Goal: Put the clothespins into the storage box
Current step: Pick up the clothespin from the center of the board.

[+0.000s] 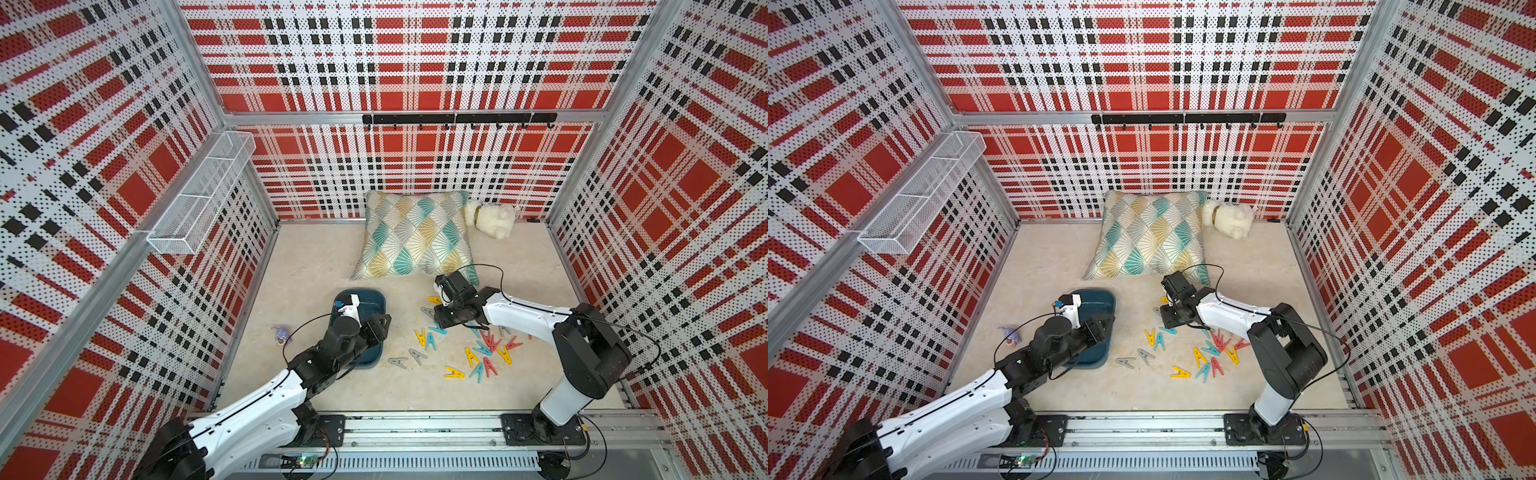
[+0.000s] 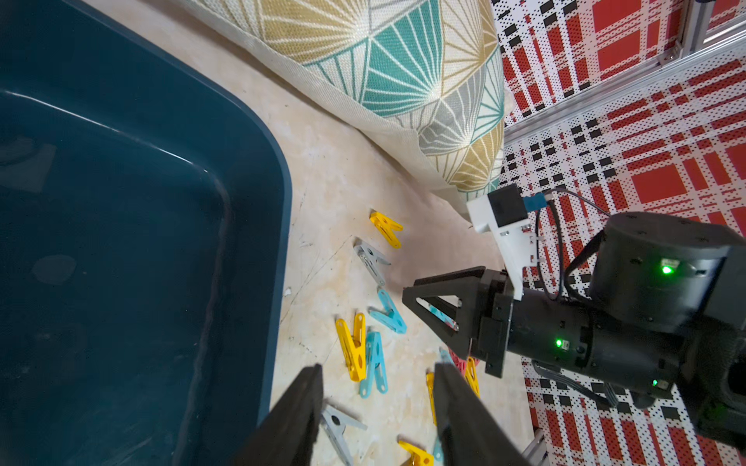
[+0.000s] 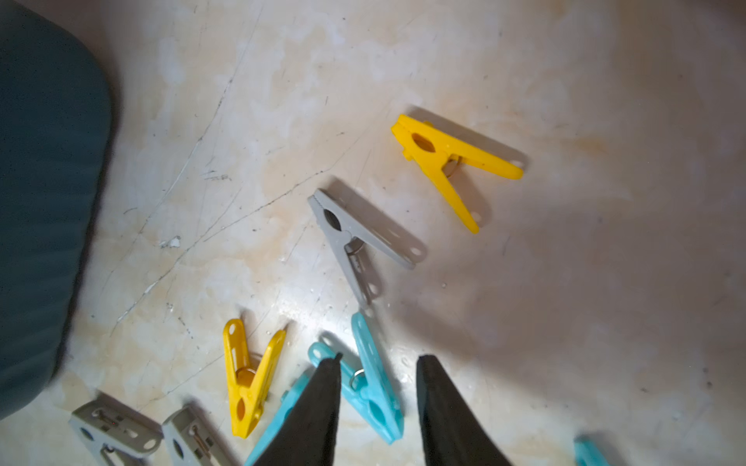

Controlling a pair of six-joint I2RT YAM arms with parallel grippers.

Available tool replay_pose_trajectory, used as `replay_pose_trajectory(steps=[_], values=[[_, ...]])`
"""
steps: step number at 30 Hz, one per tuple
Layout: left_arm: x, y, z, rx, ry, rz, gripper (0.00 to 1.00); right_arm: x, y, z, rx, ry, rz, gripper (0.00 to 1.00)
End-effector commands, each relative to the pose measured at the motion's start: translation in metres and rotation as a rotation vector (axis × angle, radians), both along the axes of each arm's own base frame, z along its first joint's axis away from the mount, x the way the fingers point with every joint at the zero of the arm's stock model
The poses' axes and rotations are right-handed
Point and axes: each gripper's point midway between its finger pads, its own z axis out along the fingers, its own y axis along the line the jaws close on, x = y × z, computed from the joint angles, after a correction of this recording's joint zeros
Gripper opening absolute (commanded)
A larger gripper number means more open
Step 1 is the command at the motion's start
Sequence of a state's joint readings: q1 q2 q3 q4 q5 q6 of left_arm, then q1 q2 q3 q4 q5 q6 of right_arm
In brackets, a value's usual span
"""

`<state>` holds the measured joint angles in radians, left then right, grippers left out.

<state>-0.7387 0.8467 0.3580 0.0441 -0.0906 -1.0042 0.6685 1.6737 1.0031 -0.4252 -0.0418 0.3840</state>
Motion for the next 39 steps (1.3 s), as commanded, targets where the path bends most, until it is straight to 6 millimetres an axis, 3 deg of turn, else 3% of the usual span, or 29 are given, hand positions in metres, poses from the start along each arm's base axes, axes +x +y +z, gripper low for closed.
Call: replay_pose_trajectory(steps=[1,17,26,32,39], values=[[-0.001,0.001,-0.002,-0.013,-0.003,0.011,0.50,0.000,0.002,-0.003,-0.054,-0.007,0.037,0.40],[0.000,-0.003,-0.004,-0.024,0.002,0.001,0.50,-0.001,0.009,-0.024,-0.094,0.027,0.075,0.31],[0.001,-0.003,-0.002,-0.031,-0.004,0.000,0.50,-0.002,0.009,-0.023,-0.095,0.023,0.072,0.17],[0.001,-0.009,0.006,-0.047,-0.031,-0.029,0.54,-0.004,0.009,-0.007,-0.064,0.003,0.051,0.13],[0.004,-0.020,0.031,-0.069,-0.107,-0.082,0.63,-0.004,0.020,0.043,0.046,-0.023,0.034,0.10]])
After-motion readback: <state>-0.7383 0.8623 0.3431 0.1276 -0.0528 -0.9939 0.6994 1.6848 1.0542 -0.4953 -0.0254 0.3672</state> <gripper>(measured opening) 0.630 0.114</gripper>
